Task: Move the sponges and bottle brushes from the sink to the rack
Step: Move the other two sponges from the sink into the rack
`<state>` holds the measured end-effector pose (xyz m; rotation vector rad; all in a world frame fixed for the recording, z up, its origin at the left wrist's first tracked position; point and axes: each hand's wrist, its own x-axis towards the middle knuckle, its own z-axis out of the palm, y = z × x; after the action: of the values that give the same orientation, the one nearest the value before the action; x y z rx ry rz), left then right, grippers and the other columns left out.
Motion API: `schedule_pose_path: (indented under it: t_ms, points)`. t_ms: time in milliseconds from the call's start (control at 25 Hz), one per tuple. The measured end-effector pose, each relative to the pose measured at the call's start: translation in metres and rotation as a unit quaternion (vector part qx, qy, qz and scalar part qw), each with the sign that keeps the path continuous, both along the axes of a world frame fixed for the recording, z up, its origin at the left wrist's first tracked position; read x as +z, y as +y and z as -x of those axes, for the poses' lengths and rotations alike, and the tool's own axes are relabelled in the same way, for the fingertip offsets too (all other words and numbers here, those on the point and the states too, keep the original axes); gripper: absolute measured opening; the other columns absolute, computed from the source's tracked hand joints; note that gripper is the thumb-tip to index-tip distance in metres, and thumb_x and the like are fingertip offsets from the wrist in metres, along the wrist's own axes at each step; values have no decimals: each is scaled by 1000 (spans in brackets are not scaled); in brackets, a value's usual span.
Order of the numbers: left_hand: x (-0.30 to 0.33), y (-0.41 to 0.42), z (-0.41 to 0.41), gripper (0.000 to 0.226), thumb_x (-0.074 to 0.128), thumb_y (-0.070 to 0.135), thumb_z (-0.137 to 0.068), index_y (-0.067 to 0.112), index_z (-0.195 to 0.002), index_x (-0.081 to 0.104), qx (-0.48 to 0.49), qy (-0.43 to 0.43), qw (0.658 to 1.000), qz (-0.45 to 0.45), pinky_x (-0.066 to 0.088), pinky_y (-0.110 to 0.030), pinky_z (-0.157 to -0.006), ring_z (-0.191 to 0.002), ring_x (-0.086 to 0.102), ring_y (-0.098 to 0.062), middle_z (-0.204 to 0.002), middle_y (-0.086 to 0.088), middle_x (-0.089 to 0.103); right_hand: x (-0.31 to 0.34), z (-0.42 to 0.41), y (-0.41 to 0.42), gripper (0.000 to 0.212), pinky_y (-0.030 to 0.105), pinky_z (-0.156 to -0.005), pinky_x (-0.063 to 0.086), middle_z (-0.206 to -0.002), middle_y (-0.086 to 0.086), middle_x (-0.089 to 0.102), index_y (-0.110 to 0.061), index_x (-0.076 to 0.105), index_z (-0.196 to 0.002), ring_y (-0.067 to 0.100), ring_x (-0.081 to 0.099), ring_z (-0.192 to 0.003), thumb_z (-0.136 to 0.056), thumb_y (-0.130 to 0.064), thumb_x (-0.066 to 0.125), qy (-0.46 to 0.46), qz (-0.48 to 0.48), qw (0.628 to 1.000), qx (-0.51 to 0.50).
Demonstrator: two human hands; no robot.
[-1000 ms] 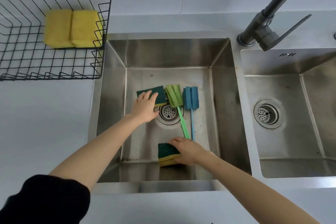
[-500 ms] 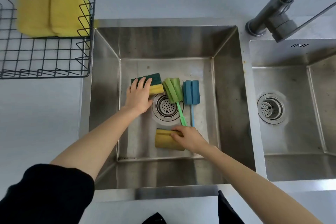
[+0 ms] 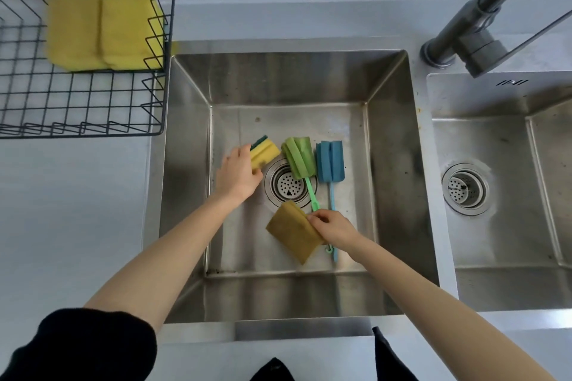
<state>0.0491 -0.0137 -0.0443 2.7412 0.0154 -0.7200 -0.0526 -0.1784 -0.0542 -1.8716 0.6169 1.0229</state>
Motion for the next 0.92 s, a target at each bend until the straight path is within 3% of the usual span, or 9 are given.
schedule_pose_path:
  t_ms: [120, 280, 360, 480, 640, 800, 920]
  points:
    - [11, 6, 9, 48, 53, 23, -86, 5, -128, 40, 83, 6, 994, 66, 40, -37, -82, -112, 51, -37, -126, -18, 52, 10, -3, -3, 34, 27, -73, 50, -101, 6, 53, -8, 58, -119, 21, 51, -91, -97, -27, 40, 1, -18, 998, -68]
    - [32, 11, 25, 40, 52, 29, -87, 5, -119, 48, 181, 65, 965, 179, 35, -26, -64, -95, 54, -29, -98, -8, 57, 16, -5, -7, 35, 36, -92, 51, -103, 8, 53, -9, 54, -121, 28, 56, -101, -99, -27, 35, -7, -5, 992, -127]
    - [39, 13, 35, 43, 50, 33, -88, 9, -124, 45, 192, 106, 952, 214, 35, -20, -59, -91, 49, -20, -103, -5, 55, 19, -5, -8, 35, 44, -100, 48, -103, 9, 52, -9, 51, -123, 33, 56, -111, -99, -26, 32, -12, -2, 987, -159]
    - [39, 15, 50, 48, 47, 36, -90, 14, -132, 40, 216, 152, 930, 257, 38, -25, -81, -103, 50, -18, -126, -6, 53, 22, -3, -6, 34, 42, -98, 50, -106, 8, 50, -15, 43, -130, 28, 55, -103, -100, -25, 31, -14, -19, 976, -216]
    - [35, 14, 65, 48, 40, 39, -90, 18, -134, 39, 245, 190, 905, 290, 41, -37, -104, -118, 50, -21, -134, -6, 51, 25, 2, -3, 31, 35, -86, 51, -108, 6, 47, -23, 32, -132, 21, 54, -96, -100, -20, 32, -45, -32, 969, -240]
    - [39, 12, 68, 47, 34, 34, -93, 23, -139, 28, 251, 181, 900, 307, 40, -39, -105, -116, 49, -21, -126, -4, 48, 29, 3, -5, 21, 40, -92, 51, -105, 8, 52, -21, 39, -119, 27, 56, -100, -100, -16, 31, -74, -32, 967, -243]
    - [44, 10, 70, 43, 33, 30, -94, 23, -136, 22, 271, 159, 889, 334, 43, -38, -100, -104, 49, -20, -112, -3, 47, 33, 2, -5, 32, 42, -100, 44, -114, 7, 49, -15, 42, -126, 29, 51, -117, -101, -30, 29, -57, -54, 960, -269]
